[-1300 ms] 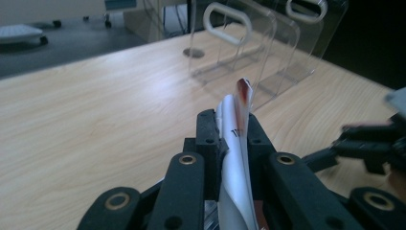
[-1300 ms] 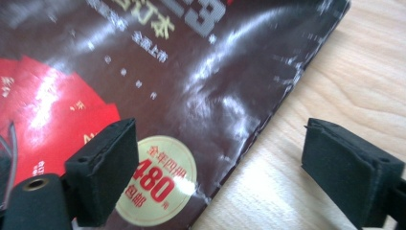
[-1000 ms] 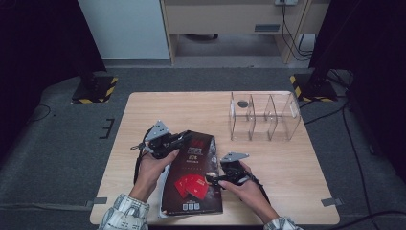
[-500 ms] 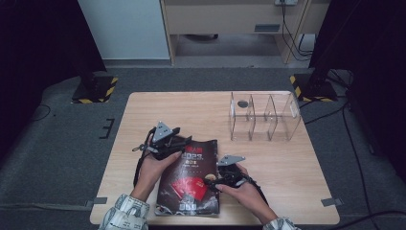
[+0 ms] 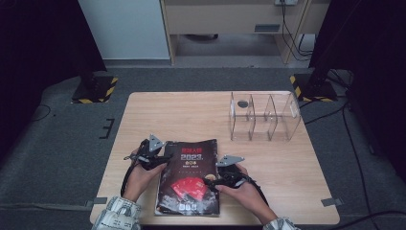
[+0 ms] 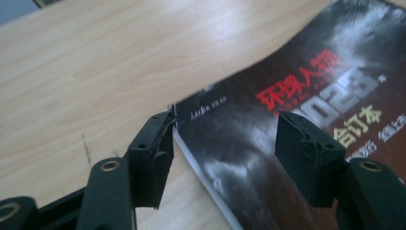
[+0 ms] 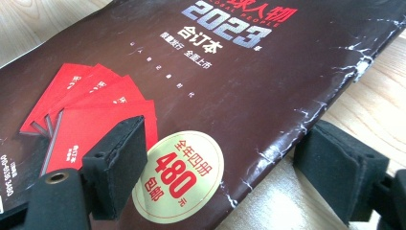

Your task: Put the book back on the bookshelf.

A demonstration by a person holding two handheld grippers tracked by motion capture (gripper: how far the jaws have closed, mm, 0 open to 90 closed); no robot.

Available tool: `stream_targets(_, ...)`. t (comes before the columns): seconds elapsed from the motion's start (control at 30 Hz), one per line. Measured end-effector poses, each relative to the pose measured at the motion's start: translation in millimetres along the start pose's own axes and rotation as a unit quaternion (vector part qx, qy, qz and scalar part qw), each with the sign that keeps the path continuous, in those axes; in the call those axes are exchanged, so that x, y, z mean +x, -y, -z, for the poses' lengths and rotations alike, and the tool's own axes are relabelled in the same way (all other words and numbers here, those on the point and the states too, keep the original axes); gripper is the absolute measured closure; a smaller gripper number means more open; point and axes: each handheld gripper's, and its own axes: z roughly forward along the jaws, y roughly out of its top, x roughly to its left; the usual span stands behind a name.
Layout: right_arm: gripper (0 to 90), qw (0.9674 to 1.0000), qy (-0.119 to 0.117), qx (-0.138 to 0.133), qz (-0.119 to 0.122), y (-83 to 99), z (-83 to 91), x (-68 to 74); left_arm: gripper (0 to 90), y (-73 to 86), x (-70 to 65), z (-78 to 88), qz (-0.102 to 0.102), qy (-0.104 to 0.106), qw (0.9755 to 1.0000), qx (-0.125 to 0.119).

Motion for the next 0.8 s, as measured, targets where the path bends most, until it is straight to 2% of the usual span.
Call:
stream_targets(0.07, 20.7, 1.0, 0.003, -0.002, -0.002, 0.1, 0.2, -0.6, 39.3, 4.1, -0.1, -0.9, 0.008, 0.007, 0.9999, 0.01)
stream_targets(0.2, 21.8, 1.0, 0.007, -0.003, -0.002, 0.2, 0.4, -0.6, 41.1, 13.6, -2.5, -2.3, 0.025, 0.038, 0.9987, 0.025)
stream_targets(0.3, 22.7, 1.0, 0.008, -0.002, 0.0, 0.0, 0.3, -0.9, 41.9, 17.8, -6.3, -2.9, 0.023, 0.048, 0.9979, 0.037)
stream_targets(0.37, 23.5, 1.0, 0.009, -0.002, 0.001, -0.1, 0.3, -1.0, 41.1, 19.7, -9.5, -4.9, 0.031, 0.059, 0.9966, 0.049)
stream_targets(0.5, 25.2, 0.9999, 0.015, -0.003, 0.004, -0.1, 0.1, -0.3, 39.7, 20.1, -12.1, -7.1, 0.028, 0.06, 0.9961, 0.058)
stream_targets(0.63, 25.8, 0.9999, 0.013, -0.002, 0.004, 0.0, 0.5, -0.9, 39.4, 22.2, -10.9, -8.7, 0.034, 0.063, 0.9961, 0.053)
stream_targets(0.8, 26.5, 1.0, 0.006, -0.004, -0.003, -0.9, 0.4, -3.5, 39.0, 22.6, -13.0, -9.1, 0.03, 0.056, 0.9966, 0.051)
